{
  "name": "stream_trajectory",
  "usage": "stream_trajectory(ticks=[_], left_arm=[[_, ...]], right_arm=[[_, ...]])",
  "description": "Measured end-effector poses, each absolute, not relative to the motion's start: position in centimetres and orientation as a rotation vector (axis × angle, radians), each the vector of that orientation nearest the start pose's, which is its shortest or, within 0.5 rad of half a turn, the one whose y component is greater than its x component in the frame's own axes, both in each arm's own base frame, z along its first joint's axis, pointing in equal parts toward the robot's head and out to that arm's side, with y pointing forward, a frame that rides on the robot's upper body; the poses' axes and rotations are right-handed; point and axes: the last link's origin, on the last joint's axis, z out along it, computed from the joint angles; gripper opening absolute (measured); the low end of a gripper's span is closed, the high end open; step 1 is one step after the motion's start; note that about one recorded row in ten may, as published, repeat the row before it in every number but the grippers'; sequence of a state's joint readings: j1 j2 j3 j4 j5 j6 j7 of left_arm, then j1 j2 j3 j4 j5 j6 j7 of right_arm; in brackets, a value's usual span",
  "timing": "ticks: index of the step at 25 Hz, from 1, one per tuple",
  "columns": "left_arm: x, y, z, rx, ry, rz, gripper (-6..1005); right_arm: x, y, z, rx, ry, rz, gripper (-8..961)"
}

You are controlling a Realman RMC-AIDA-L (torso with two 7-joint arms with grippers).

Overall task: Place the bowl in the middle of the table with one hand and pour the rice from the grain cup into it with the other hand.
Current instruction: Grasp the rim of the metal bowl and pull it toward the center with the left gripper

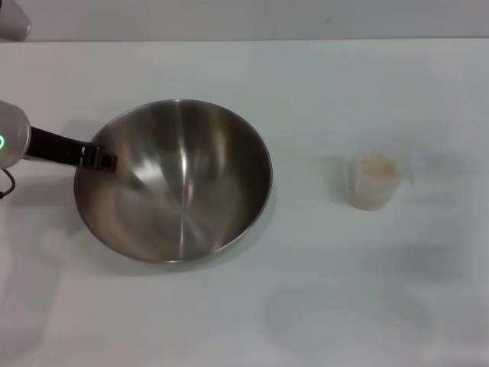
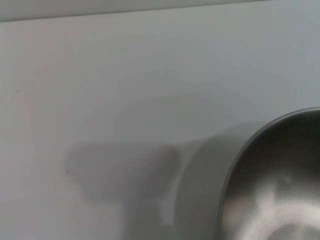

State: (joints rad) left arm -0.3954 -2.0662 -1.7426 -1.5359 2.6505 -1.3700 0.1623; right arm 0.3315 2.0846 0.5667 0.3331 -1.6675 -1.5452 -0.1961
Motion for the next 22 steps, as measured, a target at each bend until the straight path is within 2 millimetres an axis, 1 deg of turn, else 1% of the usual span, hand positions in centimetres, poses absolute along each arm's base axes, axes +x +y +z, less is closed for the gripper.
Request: stream_trajectory(ticks=[2,5,10,16,22], left_arm=[[-21.0,35.1,3.0,-2.132,-1.298,0.200,612],[-20.8,35.0,2.6,-2.155,-1.276,0.230,384],[-20.5,35.2,2.0,-2.178,-1.262,0.272,159],[-20.2,35.4,2.1,-2.174,-1.249,0.256,57],[-19.6,35.8,1.8,-2.191,-1.206,0.233,56]], right_arm=[[32.1,28.4,2.6,-1.128,0.335,0.708,500],[32.1,28.3,2.6,-1.123,0.328,0.711,500],[32.1,28.2,2.7,-1.121,0.325,0.710,501],[32.2,28.2,2.8,-1.122,0.322,0.707,501],[32.3,28.2,2.8,-1.122,0.319,0.703,501]])
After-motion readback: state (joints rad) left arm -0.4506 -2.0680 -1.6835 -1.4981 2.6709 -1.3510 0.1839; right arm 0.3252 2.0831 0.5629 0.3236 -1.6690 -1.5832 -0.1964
